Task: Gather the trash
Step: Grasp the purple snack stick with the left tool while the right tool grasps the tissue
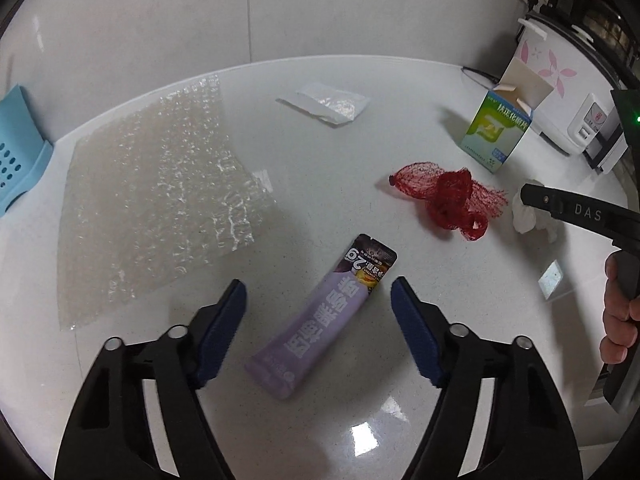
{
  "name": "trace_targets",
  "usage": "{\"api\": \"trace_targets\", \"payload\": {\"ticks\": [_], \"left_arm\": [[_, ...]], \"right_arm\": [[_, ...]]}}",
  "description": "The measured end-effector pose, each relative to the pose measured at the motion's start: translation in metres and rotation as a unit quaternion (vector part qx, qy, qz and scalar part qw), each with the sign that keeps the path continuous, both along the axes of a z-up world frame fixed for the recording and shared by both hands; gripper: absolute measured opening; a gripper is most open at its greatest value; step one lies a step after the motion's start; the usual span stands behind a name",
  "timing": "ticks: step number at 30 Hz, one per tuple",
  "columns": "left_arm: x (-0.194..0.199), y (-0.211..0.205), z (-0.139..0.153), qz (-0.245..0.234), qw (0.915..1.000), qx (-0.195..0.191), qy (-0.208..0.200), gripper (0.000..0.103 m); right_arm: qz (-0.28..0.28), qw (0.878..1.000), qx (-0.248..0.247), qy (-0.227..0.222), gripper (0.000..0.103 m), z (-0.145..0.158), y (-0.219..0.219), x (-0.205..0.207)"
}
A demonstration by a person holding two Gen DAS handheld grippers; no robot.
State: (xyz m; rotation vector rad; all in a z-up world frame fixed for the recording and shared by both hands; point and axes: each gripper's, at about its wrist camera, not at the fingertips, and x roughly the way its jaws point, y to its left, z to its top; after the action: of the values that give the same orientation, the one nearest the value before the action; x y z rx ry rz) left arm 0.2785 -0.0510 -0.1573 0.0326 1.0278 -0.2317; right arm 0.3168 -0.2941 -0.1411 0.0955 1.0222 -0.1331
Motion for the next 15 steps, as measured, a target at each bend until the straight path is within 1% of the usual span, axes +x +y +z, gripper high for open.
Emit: {"api": "trace_targets", "payload": {"ticks": [3,5,6,8,9,11,13,15], "left_arm": [[0.000,-0.002,-0.001,0.003,1.0000,0.008,-0.005,0.053],[0.000,-0.004,-0.001,0.002,0.9999,0.011,-0.004,0.036],[0.000,-0.004,0.000,0.003,1.0000,0.009,-0.001,0.031],[0.000,-0.005,0.000,0.008,0.9999,0.007,0.004,0.021],[0.000,-0.004,0.000,0.009,0.9999,0.003,0.005,0.019],[-0.002,-0.002,0.000,0.014,0.9999,0.000,0.004,0.016],[-0.003,-0.002,0.002,0.016,0.9999,-0.004,0.004,0.013],[-0.004,-0.001,0.004,0.017,0.9998,-0.005,0.004,0.010]], "right_arm": [[0.007,1.000,-0.001,-0.002,0.058,-0.004,0.003,-0.001],[0.010,1.000,-0.001,-0.006,0.052,-0.004,0.005,-0.002],[0.014,1.000,-0.002,-0.006,0.050,-0.004,0.007,-0.003],[0.023,1.000,-0.009,-0.010,0.041,-0.004,0.012,-0.006],[0.029,0.999,-0.010,-0.011,0.038,-0.004,0.015,-0.007],[0.038,0.999,-0.010,-0.015,0.023,-0.005,0.019,-0.010],[0.045,0.999,-0.016,-0.019,0.017,-0.006,0.022,-0.012],[0.044,0.999,-0.014,-0.020,0.014,-0.005,0.022,-0.014]]}}
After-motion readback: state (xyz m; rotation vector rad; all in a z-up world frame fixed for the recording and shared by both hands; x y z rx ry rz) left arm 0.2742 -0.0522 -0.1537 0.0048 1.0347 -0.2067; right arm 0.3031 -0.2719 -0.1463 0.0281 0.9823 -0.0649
